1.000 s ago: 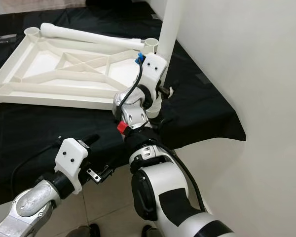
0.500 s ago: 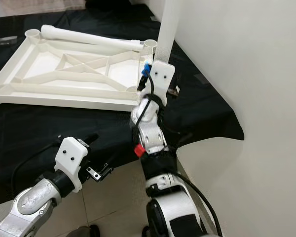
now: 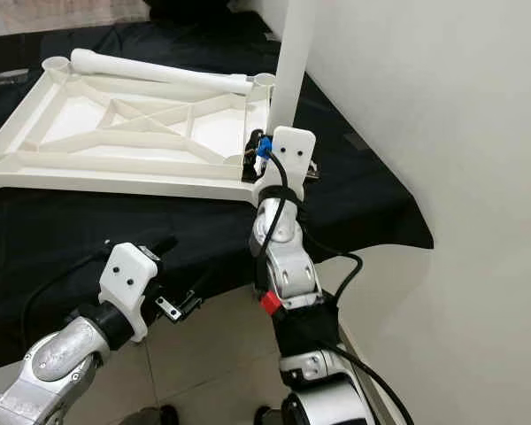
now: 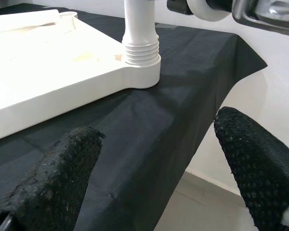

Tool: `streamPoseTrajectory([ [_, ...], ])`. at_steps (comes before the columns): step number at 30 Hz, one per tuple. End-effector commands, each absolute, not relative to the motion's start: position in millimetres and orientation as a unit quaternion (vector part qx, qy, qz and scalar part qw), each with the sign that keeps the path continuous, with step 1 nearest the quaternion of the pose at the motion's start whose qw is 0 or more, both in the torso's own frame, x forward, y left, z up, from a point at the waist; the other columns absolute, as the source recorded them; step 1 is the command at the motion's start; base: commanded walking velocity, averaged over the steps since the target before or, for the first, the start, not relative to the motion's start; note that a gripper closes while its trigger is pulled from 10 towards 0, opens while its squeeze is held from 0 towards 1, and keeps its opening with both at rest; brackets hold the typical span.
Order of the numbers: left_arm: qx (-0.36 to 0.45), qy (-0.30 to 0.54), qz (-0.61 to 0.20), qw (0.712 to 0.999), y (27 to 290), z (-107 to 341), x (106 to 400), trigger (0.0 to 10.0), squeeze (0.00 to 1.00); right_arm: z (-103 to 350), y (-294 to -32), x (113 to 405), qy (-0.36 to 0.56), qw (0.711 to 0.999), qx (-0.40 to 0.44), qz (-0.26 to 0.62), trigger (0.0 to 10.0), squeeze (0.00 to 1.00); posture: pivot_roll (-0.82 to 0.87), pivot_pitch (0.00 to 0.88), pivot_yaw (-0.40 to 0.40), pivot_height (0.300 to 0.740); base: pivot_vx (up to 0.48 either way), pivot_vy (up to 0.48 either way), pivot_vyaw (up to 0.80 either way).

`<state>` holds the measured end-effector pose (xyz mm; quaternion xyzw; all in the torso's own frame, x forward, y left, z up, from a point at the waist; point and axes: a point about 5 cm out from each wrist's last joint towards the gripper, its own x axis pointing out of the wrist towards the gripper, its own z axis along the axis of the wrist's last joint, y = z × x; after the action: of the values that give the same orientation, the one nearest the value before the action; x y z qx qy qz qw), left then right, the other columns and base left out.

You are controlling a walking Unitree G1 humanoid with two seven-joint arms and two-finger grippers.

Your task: Building children table

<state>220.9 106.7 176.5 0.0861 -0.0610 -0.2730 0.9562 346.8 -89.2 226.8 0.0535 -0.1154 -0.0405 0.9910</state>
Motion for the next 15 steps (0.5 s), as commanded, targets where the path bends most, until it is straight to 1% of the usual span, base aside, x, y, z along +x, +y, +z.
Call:
streamPoseTrajectory([
  [1,0.088,-0.058,-0.273,0.956,107,174,221,10.0,0.00,223,-90,341,-0.105,0.993,0.058,-0.015,10.0,0.00,0.10,0.175,-0.055,0.740,0.000,0.000,0.00],
  [5,0.087,-0.059,-0.272,0.956,107,174,221,10.0,0.00,213,-94,323,-0.089,0.994,0.055,0.043,10.0,0.00,0.09,0.173,-0.054,0.740,0.000,0.000,0.00],
  [6,0.087,-0.059,-0.272,0.956,107,174,221,10.0,0.00,213,-94,323,-0.089,0.994,0.055,0.043,10.0,0.00,0.09,0.173,-0.054,0.740,0.000,0.000,0.00],
  [9,0.086,-0.060,-0.271,0.957,107,174,221,10.0,0.00,206,-102,309,-0.077,0.994,0.046,0.062,10.0,0.00,0.09,0.171,-0.053,0.740,0.000,0.000,0.00],
  [11,0.082,-0.062,-0.262,0.960,109,174,222,10.0,0.00,200,-108,298,-0.071,0.994,0.030,0.077,10.0,0.00,0.08,0.166,-0.050,0.740,0.000,0.000,0.00],
  [12,0.082,-0.062,-0.262,0.960,109,174,222,10.0,0.00,200,-108,298,-0.071,0.994,0.030,0.077,10.0,0.00,0.08,0.166,-0.050,0.740,0.000,0.000,0.00],
  [13,0.081,-0.063,-0.254,0.962,109,174,222,10.0,0.00,193,-113,291,-0.062,0.994,0.014,0.084,10.0,0.00,0.08,0.162,-0.048,0.740,0.000,0.000,0.00],
  [14,0.081,-0.063,-0.254,0.962,109,174,222,10.0,0.00,193,-113,291,-0.062,0.994,0.014,0.084,10.0,0.00,0.08,0.162,-0.048,0.740,0.000,0.000,0.00],
  [15,0.076,-0.063,-0.241,0.965,110,174,223,10.0,0.00,183,-120,284,-0.052,0.994,-0.012,0.090,10.0,0.00,0.08,0.156,-0.045,0.740,0.000,0.000,0.00],
])
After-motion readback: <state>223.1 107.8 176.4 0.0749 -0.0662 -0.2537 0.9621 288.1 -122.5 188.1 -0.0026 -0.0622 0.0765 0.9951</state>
